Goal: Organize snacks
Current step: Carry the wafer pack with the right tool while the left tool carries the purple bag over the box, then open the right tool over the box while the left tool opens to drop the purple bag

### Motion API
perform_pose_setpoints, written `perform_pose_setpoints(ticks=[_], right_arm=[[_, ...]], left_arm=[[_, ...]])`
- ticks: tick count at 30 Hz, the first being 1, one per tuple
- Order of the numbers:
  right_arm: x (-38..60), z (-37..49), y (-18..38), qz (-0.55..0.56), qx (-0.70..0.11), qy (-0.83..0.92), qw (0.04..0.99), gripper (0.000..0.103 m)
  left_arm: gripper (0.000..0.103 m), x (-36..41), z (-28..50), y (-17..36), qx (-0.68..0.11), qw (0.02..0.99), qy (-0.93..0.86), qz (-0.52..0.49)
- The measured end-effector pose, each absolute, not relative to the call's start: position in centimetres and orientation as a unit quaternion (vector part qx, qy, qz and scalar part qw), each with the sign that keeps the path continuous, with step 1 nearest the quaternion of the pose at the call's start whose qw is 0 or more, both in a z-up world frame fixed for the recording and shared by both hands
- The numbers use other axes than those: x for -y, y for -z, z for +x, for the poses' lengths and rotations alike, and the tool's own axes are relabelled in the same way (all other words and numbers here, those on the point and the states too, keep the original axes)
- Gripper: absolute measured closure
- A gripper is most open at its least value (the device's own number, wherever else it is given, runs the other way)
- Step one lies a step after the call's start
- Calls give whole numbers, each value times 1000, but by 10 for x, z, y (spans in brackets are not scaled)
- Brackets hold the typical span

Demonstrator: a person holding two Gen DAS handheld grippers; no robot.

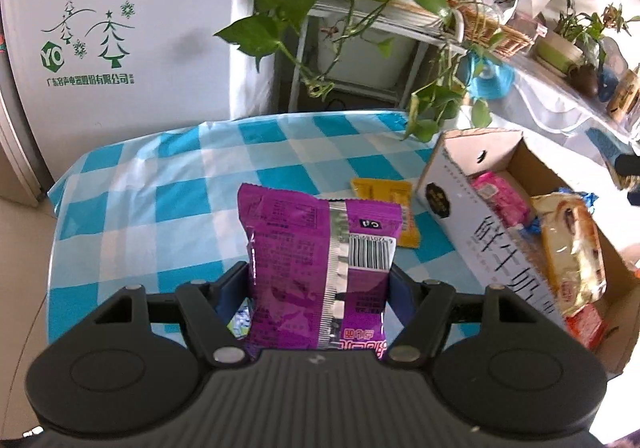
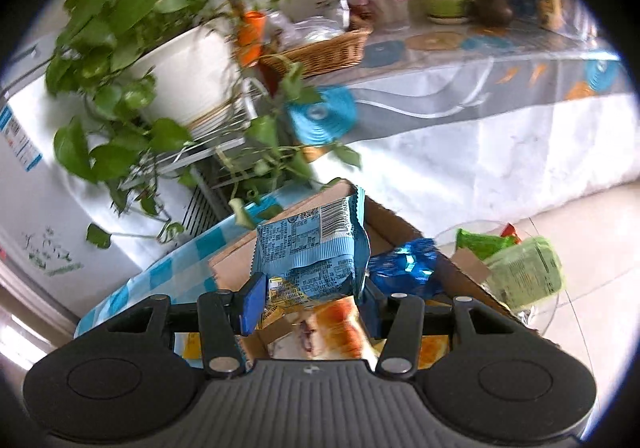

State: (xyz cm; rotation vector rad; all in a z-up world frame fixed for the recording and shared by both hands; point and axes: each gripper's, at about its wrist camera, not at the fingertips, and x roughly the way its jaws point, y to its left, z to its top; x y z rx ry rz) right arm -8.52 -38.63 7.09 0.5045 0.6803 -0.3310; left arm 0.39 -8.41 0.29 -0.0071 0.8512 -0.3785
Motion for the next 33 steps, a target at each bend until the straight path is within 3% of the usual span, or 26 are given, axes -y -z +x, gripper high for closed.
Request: perform_pose_setpoints(ticks=[26, 33], right_arm=[[432, -119, -55, 357, -324, 197, 854, 47], [431, -118, -59, 357, -315, 200, 857, 39]], left_arm=[[32, 237, 25, -45, -400, 876, 268, -31], [16, 248, 19, -54, -382, 879, 283, -33]])
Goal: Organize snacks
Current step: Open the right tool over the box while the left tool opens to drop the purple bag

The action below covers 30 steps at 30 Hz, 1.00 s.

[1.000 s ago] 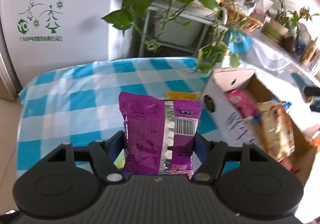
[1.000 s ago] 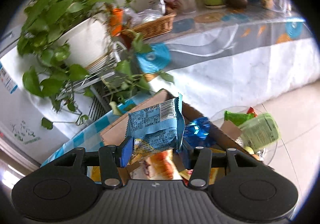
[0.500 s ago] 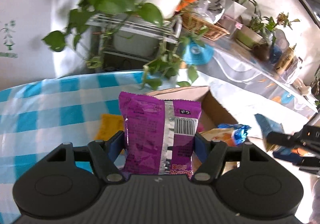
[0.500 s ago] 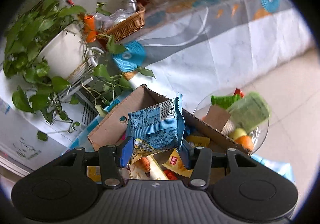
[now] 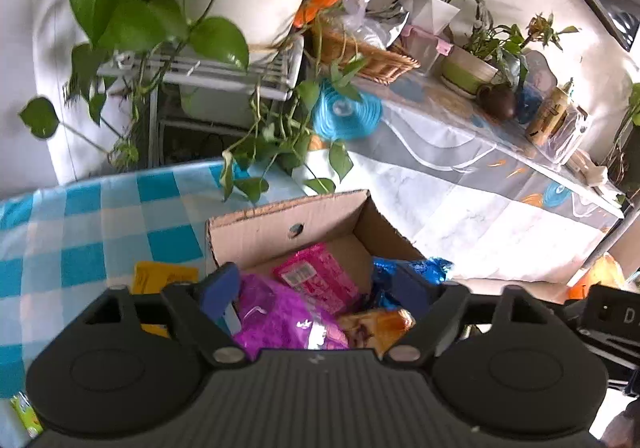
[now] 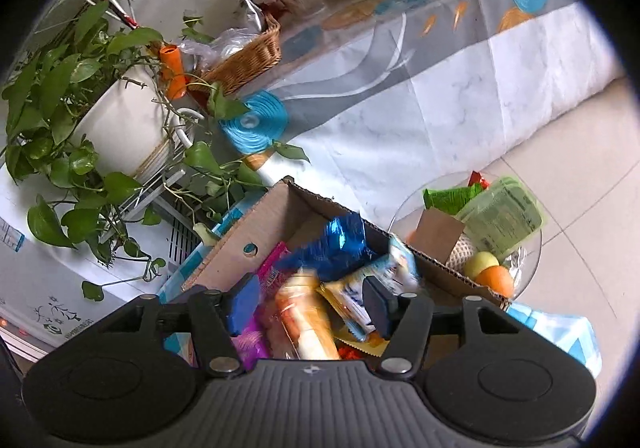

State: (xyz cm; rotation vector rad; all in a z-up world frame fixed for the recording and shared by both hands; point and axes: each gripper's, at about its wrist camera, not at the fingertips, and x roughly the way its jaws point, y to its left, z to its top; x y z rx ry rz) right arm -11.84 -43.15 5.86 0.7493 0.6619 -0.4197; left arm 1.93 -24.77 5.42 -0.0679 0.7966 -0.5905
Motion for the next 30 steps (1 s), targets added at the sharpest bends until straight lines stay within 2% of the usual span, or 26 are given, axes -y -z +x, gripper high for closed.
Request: perform_pose_setpoints(ticks=[13, 30], right_arm=[[424, -112, -60, 348, -316, 178, 864, 35], [379, -85, -73, 273, -308, 110, 905, 31]], left_arm=[[16, 221, 15, -73, -367, 885, 286, -5], [15, 103, 20, -60, -383, 890, 249, 10]])
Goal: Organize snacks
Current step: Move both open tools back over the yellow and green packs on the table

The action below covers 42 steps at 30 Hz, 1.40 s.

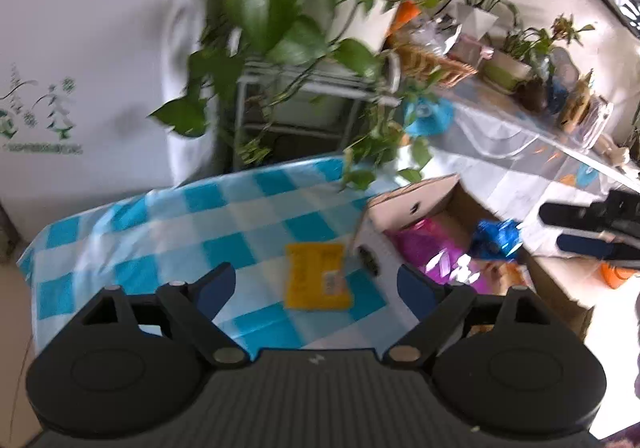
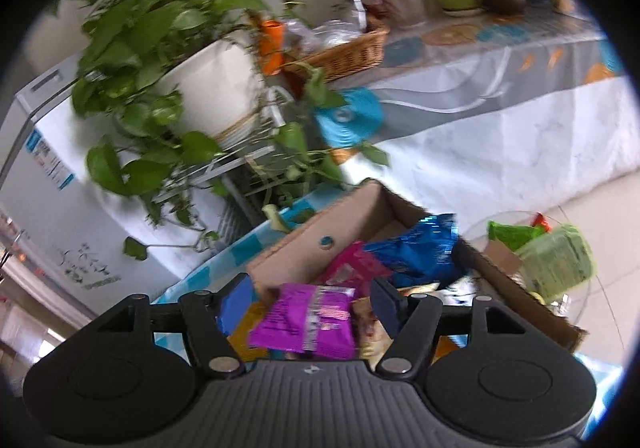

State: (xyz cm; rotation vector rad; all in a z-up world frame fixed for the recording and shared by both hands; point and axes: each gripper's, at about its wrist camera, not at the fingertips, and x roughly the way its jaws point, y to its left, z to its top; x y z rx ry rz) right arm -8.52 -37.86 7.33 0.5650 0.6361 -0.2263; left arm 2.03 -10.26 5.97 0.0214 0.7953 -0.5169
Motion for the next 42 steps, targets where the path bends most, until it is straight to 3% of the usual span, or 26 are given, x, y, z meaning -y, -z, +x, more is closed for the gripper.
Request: perform_pose_setpoints(ticks=[9, 16, 35, 42], right_arm=[[347, -66, -71, 251, -324, 55, 910, 31], [319, -48, -65, 246, -346, 14, 905, 31], [278, -11, -41, 256, -392, -4, 884, 28], [265, 9, -28, 254, -415, 0, 874, 27]], left_arm=[[15, 63, 11, -25, -417, 875, 244, 46], [15, 48, 15, 10, -464, 861, 207, -11], [15, 66, 28, 38, -480, 866, 136, -27], [15, 73, 31, 50, -476, 874, 99, 15]])
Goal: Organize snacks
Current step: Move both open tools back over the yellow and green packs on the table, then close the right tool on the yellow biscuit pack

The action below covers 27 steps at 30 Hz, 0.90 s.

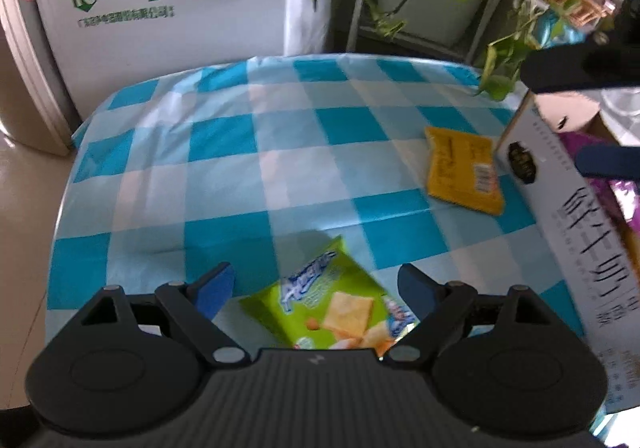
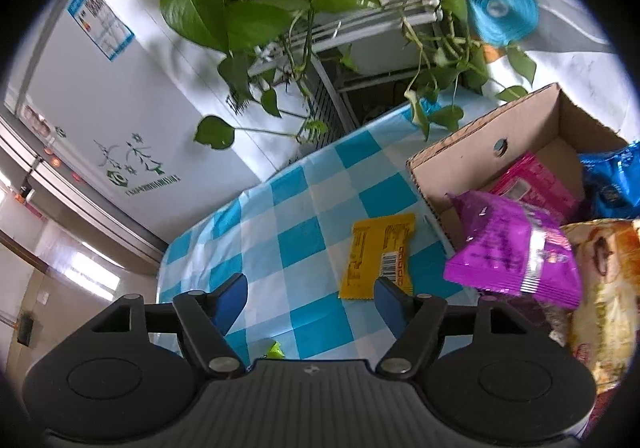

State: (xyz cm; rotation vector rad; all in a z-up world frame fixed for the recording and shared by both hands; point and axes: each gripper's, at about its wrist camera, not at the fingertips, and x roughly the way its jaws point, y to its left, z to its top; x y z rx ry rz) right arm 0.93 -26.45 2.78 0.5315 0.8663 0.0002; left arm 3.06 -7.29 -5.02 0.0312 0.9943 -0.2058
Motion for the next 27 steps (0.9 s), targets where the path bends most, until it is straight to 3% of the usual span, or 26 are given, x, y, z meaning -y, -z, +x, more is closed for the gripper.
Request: perform_pose_setpoints(ticks=[7, 27], right_arm=[[254, 33, -8, 227, -443, 32, 867, 24], [214, 81, 45, 118, -486, 109, 859, 25]], left_arm=[[14, 59, 28, 53, -479, 873, 81, 31], [14, -3, 27, 33, -471, 878, 58, -55]])
